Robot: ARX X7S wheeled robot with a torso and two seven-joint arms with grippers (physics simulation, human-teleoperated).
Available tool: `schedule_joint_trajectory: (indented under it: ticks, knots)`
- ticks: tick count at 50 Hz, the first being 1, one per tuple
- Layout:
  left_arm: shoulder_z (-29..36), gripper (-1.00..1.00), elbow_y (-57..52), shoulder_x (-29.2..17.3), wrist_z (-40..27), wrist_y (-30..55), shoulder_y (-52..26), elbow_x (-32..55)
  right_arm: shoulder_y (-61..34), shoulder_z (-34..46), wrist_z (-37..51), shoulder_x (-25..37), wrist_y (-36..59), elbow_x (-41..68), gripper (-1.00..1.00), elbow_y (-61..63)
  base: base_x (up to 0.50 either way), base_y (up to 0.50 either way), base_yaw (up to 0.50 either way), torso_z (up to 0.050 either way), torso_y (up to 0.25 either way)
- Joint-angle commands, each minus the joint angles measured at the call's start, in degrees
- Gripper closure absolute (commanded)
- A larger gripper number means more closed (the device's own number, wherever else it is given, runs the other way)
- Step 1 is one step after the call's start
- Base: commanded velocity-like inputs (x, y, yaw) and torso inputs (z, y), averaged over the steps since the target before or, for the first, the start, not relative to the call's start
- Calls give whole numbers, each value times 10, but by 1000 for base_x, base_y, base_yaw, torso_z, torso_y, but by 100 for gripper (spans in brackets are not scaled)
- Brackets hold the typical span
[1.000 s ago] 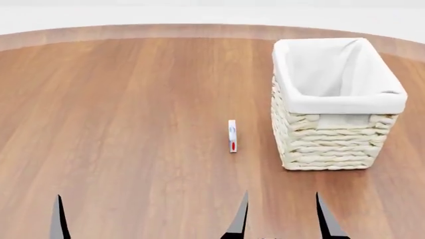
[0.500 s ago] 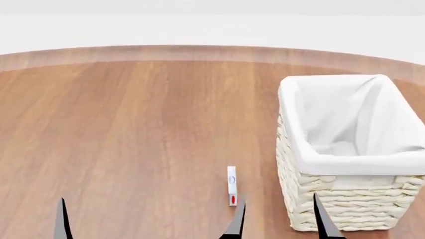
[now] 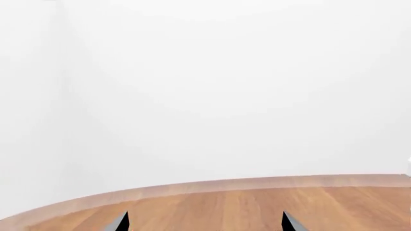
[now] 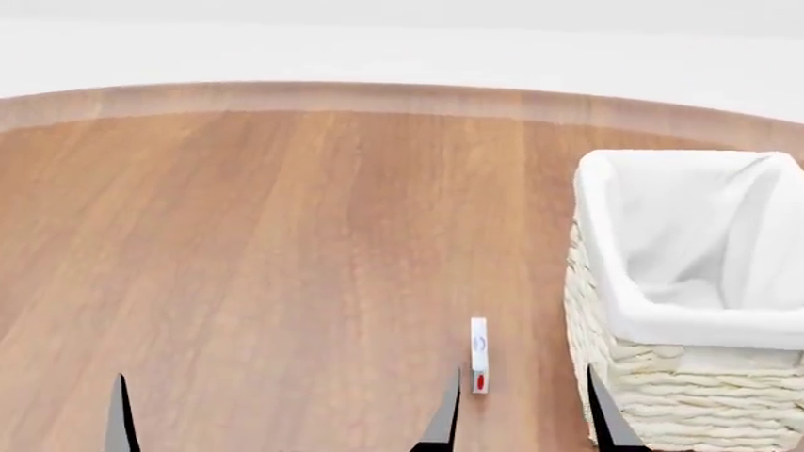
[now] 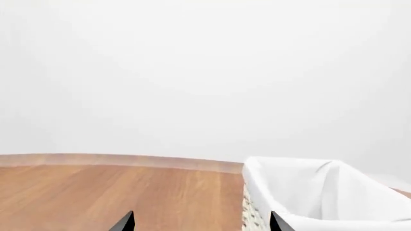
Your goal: Pick up the ketchup, and put it in the basket.
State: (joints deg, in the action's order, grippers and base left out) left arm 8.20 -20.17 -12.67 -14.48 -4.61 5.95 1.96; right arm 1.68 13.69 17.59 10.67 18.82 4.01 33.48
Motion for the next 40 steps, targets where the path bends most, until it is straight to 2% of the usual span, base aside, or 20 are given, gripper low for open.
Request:
schedule_joint_trajectory:
  ticks: [1, 10, 23, 26, 35, 40]
  knots:
    - [4, -100, 1, -3, -4, -1, -1, 0, 0, 5, 3, 4, -2, 4, -100, 0, 0, 0, 500, 0, 0]
    - [6, -100, 3, -6, -6, -3, -1, 1, 1, 10, 9, 8, -11, 5, -100, 0, 0, 0, 483, 0, 0]
    - [8, -100, 5, -12, -6, -2, -1, 8, 1, 17, 13, 14, -16, 16, -100, -3, 0, 0, 0, 0, 0]
    - [4, -100, 1, -19, 16, -7, 0, 50, 1, 18, 13, 15, -17, 17, -100, -6, 0, 0, 0, 0, 0]
    - [-13, -100, -16, -48, 35, -9, 10, 83, 0, 22, 14, 18, -19, 21, -100, -11, 0, 0, 0, 0, 0]
    - [-30, -100, -38, -63, 29, -27, 66, 81, -2, 23, 15, 19, -22, 22, -100, -17, 0, 0, 0, 0, 0]
